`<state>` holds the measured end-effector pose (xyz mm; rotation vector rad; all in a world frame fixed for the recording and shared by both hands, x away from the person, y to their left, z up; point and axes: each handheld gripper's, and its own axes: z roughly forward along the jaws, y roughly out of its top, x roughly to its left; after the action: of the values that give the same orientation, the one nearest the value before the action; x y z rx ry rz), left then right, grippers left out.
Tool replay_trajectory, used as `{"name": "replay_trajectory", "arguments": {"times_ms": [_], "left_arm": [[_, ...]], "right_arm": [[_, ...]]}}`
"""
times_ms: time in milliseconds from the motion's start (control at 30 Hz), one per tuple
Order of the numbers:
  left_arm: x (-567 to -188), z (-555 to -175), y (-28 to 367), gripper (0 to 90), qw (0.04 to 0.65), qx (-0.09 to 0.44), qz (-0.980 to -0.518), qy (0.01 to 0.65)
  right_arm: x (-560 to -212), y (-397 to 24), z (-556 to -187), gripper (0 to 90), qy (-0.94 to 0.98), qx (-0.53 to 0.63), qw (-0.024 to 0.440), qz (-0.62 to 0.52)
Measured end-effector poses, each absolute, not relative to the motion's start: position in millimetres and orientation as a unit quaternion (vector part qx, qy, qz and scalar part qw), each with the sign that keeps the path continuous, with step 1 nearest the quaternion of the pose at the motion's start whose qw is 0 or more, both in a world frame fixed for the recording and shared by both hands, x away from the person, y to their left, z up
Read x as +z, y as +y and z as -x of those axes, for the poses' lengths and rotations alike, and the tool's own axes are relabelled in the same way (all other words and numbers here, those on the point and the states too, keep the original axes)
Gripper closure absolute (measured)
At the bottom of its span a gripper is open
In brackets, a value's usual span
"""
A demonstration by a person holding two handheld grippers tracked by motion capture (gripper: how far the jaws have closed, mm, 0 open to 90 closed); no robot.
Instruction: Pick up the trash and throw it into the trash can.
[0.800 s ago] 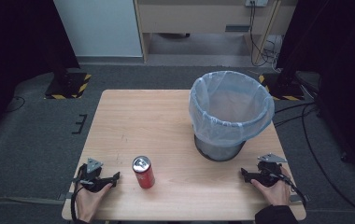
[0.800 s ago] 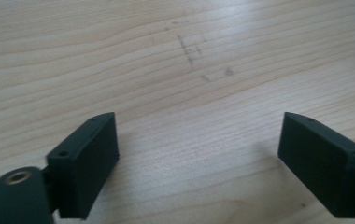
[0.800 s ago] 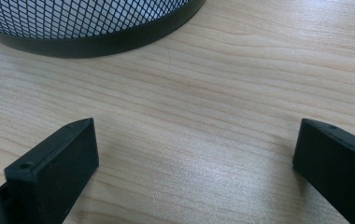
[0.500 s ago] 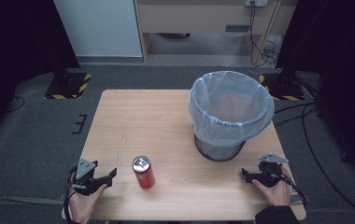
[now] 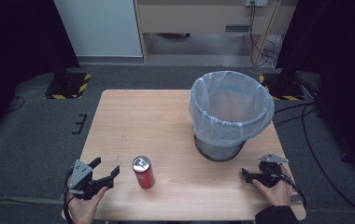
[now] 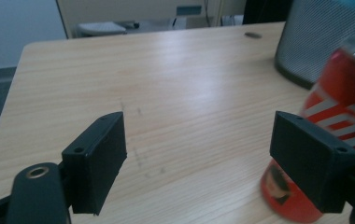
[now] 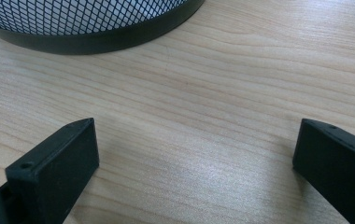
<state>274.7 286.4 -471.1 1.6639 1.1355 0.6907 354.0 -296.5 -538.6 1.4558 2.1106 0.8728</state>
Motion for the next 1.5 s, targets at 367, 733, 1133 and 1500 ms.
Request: {"name": "replay_trajectory", "arguments": {"times_ms": [367,733,1133,1500], "left_arm": [[-451,-258,255,18.4,0.542,0.282,-0.679,0.407],[-456,-255,226,18.4,0.537,0.266,-0.708,0.372],[-472,-269,202,18.4,0.514,0.262,-0.73,0.365],[-478,-279,196,32.3,0.5,0.257,-0.744,0.361]], "right_arm": [[-539,-296,-354,0.6,0.761,0.315,0.215,-0.525],[-539,-296,-354,0.5,0.761,0.315,0.215,-0.525],[-539,-296,-354,0.5,0.761,0.314,0.215,-0.525],[-539,-296,-354,0.4,0.76,0.314,0.215,-0.527]]}}
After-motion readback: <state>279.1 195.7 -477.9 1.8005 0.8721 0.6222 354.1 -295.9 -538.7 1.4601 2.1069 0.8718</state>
